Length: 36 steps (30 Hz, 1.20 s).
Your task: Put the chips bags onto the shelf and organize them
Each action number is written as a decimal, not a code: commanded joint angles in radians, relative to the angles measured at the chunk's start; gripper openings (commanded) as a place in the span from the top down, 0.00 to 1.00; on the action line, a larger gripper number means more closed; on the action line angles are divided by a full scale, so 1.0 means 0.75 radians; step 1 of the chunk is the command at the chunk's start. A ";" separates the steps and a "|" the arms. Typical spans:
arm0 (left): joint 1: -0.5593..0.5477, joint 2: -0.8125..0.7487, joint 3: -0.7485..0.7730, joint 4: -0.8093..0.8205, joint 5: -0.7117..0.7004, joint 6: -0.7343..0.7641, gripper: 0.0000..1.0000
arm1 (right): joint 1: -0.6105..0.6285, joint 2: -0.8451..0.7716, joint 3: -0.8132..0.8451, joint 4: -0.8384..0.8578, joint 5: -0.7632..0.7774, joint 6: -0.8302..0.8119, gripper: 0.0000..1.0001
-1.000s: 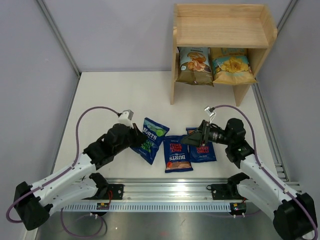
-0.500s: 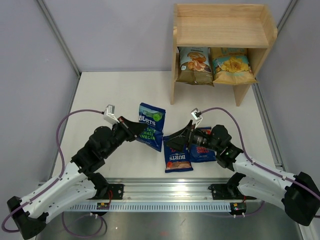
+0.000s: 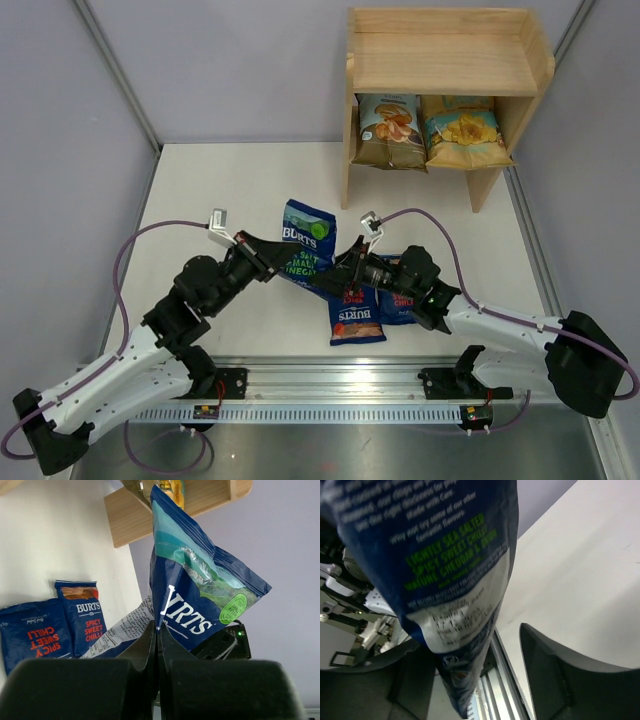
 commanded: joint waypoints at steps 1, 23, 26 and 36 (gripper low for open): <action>-0.015 -0.030 0.001 0.121 -0.035 -0.042 1.00 | 0.023 0.066 0.067 0.205 0.036 -0.023 0.33; -0.017 -0.189 0.271 -0.304 0.500 0.984 0.01 | 0.021 -0.122 0.229 -0.044 -0.663 -0.066 0.86; -0.015 -0.226 0.218 -0.160 0.780 0.979 0.01 | 0.021 -0.099 0.306 -0.138 -0.843 -0.083 0.85; -0.017 -0.186 0.167 0.179 1.067 0.782 0.23 | 0.021 -0.050 0.437 -0.296 -1.087 -0.070 0.83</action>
